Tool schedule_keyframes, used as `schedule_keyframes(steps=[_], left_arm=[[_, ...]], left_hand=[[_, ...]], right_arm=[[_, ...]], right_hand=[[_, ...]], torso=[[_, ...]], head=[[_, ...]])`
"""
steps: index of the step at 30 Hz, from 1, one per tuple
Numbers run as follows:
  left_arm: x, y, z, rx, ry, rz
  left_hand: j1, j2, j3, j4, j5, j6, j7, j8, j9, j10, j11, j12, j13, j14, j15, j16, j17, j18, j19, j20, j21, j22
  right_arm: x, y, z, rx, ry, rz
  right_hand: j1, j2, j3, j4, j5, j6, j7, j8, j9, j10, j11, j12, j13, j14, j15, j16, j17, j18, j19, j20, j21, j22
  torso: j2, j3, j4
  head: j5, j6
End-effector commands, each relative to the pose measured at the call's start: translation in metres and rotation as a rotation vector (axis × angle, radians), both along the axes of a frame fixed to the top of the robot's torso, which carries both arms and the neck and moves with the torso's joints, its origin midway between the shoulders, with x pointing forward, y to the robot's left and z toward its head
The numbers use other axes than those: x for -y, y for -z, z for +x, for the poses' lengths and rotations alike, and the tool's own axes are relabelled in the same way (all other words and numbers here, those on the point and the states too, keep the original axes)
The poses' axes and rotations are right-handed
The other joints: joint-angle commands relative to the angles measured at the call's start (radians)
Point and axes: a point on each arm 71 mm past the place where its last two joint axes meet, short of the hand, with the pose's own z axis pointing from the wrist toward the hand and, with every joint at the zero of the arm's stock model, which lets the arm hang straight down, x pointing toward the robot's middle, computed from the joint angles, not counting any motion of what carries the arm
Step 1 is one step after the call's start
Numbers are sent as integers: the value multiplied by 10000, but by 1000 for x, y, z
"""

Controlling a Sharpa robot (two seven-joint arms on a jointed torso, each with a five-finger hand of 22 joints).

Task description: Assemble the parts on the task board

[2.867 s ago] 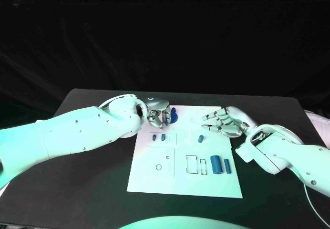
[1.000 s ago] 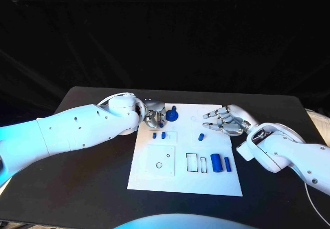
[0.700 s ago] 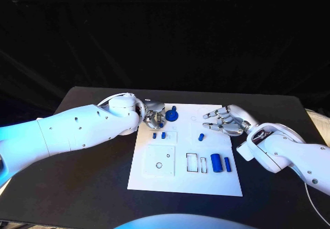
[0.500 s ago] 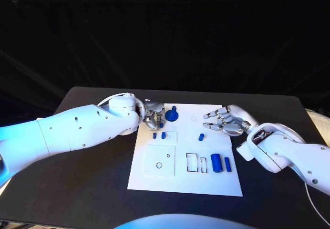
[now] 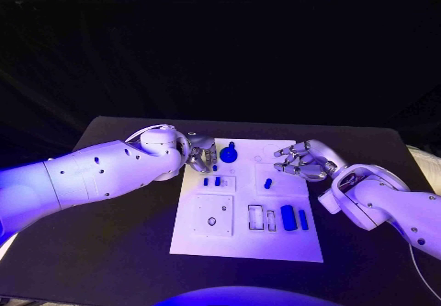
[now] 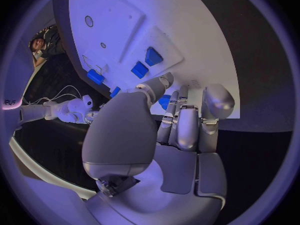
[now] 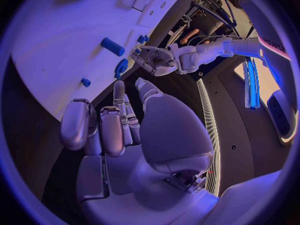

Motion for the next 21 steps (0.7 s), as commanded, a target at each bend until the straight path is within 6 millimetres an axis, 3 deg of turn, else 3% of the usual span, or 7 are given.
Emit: schedule_keyframes(steps=[1, 5, 7, 9, 12, 15, 21], left_arm=[[-5, -4, -2, 202, -183, -483], [-17, -11, -2, 238, -819, -2262], [-28, -18, 1, 34, -1828, -4833], [-36, -21, 3, -357, -2771, -6863], [-48, -22, 2, -963, -3880, -9020], [-60, -22, -1, -1427, -4469, -9905], [-77, -20, -5, -1711, -4930, -10275]], left_hand=[[158, 52, -10, -31, 0, -35, -1, 6, 7, -93, -5, -48, -11, 189, 87, -83, -49, 54, -48, 50, -138, -50], [316, 193, 316, -88, 7, 441, 5, 208, 80, -21, 17, 78, 19, -97, 77, -578, -827, 246, -390, 48, -1250, -567], [121, 260, 334, 79, -23, 1023, -13, 516, 179, 524, -68, 425, 112, -243, 44, -830, -1214, 338, -564, 35, -1771, -810], [79, 260, 370, 115, -12, 1108, 3, 560, 162, 633, -96, 537, 110, -546, 10, -1335, -1935, 479, -897, 13, -2706, -1257], [180, 266, 450, 20, -15, 1086, 93, 547, 104, 556, -29, 597, 65, -1424, 31, -2726, -3813, 726, -1620, -15, -4362, -2045], [398, 270, 546, -187, -1, 1086, 96, 547, 73, 489, -18, 634, 40, -1850, 7, -3400, -4652, 734, -1812, -53, -4489, -2091], [519, 235, 588, -346, 1, 1061, 117, 531, 50, 422, -2, 651, 25, -1882, -3, -3484, -4733, 731, -1866, -77, -4486, -2065]], right_arm=[[8, -1, 1, 586, 114, -482], [18, -3, 2, 825, 131, -1120], [23, -6, 2, 1078, 57, -1615], [25, -8, 3, 1261, -16, -2068], [29, -10, 4, 1530, -122, -2883], [31, -10, 4, 1749, -191, -3731], [29, -10, 5, 2226, -216, -5029]], right_hand=[[233, -39, 370, -39, -147, 204, 208, 96, 16, 334, 88, -1119, -1351, 419, 187, -92, -55, 164, 18, 86, -68, -33], [583, -131, 791, -284, -189, 405, 200, 196, 44, 445, 84, -1752, -2099, 436, 88, -122, -79, 159, 43, 87, -55, -15], [558, -259, 1015, -320, -200, 535, 185, 239, 52, 626, 58, -2184, -2607, 460, 107, -100, -41, 150, 102, 83, 10, 80], [526, -311, 1119, -329, -203, 640, 103, 268, 61, 731, 18, -2353, -2843, 472, 75, -85, -18, 139, 127, 86, 39, 118], [473, -405, 1167, -331, -235, 710, 58, 273, 63, 695, 24, -2514, -3060, 464, 73, -122, -62, 142, 117, 90, 24, 90], [417, -498, 1205, -324, -253, 733, 55, 252, 53, 606, 52, -2688, -3296, 445, 92, -188, -141, 155, 79, 111, -29, 4], [436, -610, 1314, -373, -417, 751, 58, 192, 29, 490, 103, -2944, -3742, 398, 135, -368, -353, 214, -57, 152, -232, -315]], torso=[[-7, -11, -2], [-26, -16, 13], [-37, 12, 7], [-57, 13, 12], [-78, -22, 10], [-62, -22, 6], [-70, -22, 12]], head=[[-85, 75], [-146, 91], [-236, 139], [-321, 171], [-435, 215], [-517, 268], [-502, 291]])
